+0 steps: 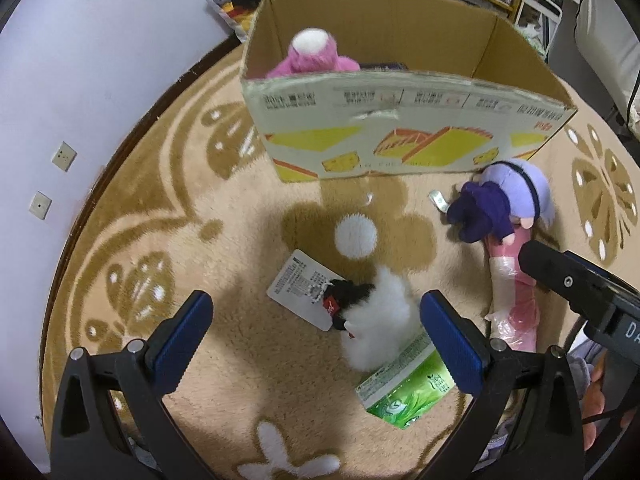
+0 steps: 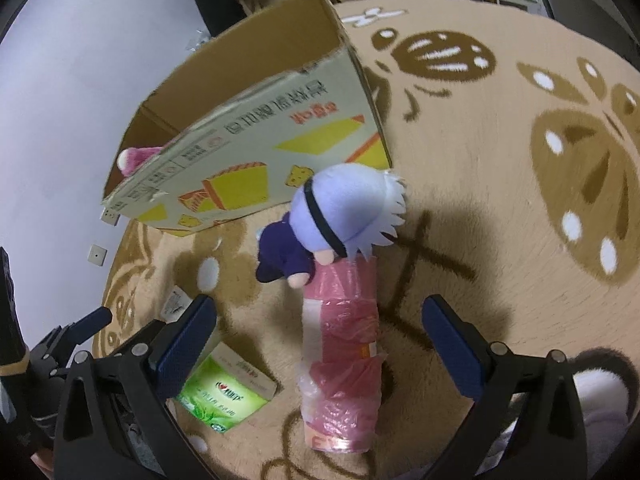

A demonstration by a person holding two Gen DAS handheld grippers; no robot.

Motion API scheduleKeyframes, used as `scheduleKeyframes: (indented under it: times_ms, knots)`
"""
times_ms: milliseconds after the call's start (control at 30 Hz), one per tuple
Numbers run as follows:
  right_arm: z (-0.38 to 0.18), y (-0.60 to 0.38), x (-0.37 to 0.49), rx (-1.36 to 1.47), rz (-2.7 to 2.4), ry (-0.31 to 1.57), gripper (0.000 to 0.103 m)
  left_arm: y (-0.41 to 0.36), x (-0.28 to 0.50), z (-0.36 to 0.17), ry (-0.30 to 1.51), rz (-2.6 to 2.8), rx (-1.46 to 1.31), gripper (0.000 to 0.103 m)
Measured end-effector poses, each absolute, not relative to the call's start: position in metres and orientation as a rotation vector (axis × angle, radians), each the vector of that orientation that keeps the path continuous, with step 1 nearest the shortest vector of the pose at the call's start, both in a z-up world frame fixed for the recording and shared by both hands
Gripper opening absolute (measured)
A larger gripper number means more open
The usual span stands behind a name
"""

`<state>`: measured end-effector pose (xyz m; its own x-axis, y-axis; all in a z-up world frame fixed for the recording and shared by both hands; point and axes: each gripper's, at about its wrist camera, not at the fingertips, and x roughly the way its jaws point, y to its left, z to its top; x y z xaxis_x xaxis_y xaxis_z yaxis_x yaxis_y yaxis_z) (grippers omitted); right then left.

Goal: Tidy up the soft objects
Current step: 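Lower both tools toward the pink wrapped roll and white fluffy plush beside the box, then grasp the pink wrapped roll with the right tool while the left tool grasps the white fluffy plush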

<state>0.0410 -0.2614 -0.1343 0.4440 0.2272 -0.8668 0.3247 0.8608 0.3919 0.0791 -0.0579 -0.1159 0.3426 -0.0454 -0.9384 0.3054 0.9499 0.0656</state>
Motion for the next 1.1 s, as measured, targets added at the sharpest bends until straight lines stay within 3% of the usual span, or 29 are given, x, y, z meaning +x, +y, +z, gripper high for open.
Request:
scheduleKeyframes:
  times_ms: [300, 467, 667, 933, 1033, 1100]
  knots:
    - [-0.153, -0.255, 0.045, 0.555, -0.056, 1.202, 0.101, -0.058, 0.087, -0.133, 1.258, -0.231, 0.243, 0.102]
    - [-0.162, -0.253, 0.048, 0.581, -0.04, 1.239, 0.088, -0.06, 0.091, -0.141, 1.279, -0.231, 0.248, 0.097]
    - [-0.165, -0.246, 0.05, 0.551, -0.039, 1.256, 0.088, -0.062, 0.095, -0.152, 1.308, -0.251, 0.255, 0.089]
    - [-0.171, -0.238, 0.056, 0.55, -0.044, 1.261, 0.087, -0.067, 0.097, -0.164, 1.337, -0.26, 0.28, 0.089]
    - [-0.171, -0.24, 0.056, 0.55, -0.046, 1.262, 0.085, -0.068, 0.098, -0.168, 1.345, -0.264, 0.287, 0.076]
    - [-0.171, -0.242, 0.055, 0.549, -0.053, 1.264, 0.081, -0.07, 0.098, -0.17, 1.346, -0.263, 0.296, 0.075]
